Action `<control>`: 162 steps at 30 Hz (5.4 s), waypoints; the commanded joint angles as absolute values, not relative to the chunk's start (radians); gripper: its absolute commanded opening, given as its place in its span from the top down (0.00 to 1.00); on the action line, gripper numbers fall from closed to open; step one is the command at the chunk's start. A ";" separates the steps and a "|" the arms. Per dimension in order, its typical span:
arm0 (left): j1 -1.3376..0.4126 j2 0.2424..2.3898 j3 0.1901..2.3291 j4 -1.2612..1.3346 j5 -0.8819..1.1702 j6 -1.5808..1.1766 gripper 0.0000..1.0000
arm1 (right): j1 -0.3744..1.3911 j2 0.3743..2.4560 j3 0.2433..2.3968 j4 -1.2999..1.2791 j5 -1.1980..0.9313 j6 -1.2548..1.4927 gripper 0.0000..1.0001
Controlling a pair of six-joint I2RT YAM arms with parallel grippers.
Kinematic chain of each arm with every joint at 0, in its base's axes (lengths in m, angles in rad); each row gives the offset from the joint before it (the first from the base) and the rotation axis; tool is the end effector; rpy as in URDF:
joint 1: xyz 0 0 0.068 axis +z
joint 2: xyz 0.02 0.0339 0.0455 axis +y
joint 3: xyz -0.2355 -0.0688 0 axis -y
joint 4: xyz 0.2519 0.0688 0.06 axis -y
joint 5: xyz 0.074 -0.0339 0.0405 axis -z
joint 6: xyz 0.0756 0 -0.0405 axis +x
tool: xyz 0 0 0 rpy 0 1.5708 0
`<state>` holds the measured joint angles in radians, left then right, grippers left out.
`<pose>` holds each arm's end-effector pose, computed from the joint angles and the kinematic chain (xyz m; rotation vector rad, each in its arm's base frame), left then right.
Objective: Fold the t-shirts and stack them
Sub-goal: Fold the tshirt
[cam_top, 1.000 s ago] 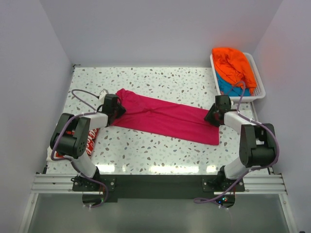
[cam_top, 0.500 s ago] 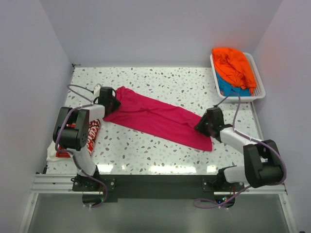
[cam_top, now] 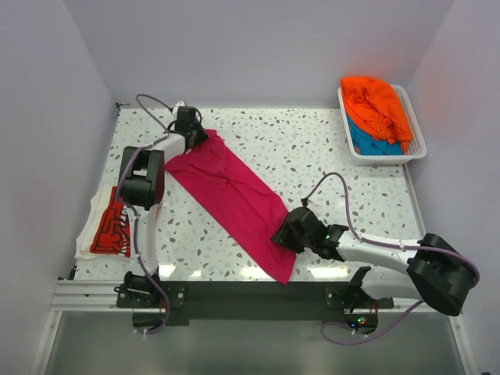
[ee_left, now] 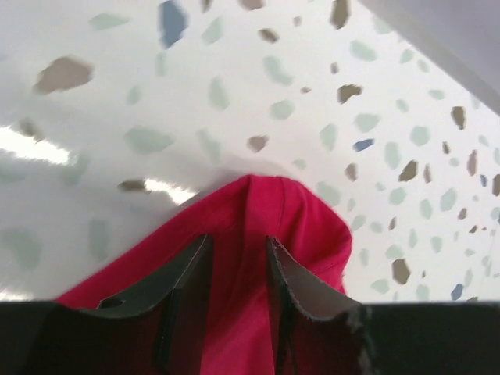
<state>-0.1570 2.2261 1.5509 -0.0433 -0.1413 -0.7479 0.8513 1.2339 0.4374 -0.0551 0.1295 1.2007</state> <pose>0.5051 -0.0692 0.0916 -0.7400 2.1778 -0.3099 0.1782 0.1886 0.0856 0.5074 2.5148 0.7384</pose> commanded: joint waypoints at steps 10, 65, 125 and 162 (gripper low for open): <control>-0.178 2.381 1.905 0.049 0.182 -0.529 0.37 | 0.862 1.029 0.664 -0.428 0.557 0.919 0.23; -0.170 2.461 2.186 -0.173 0.029 -0.514 0.12 | 0.893 1.682 1.146 -0.316 0.200 0.761 0.08; -0.446 1.106 0.499 -0.089 -0.193 -0.821 0.47 | 0.431 2.692 2.422 -0.371 0.235 0.581 0.99; -0.505 0.876 0.269 -0.253 -0.350 -0.953 0.45 | 0.784 1.490 0.826 -0.269 0.141 0.776 0.33</control>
<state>-0.4881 0.9058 0.2920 -0.2497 -0.3294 -0.9268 0.7712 1.5692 0.9142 -0.3176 0.1055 0.6918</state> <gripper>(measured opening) 0.552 0.671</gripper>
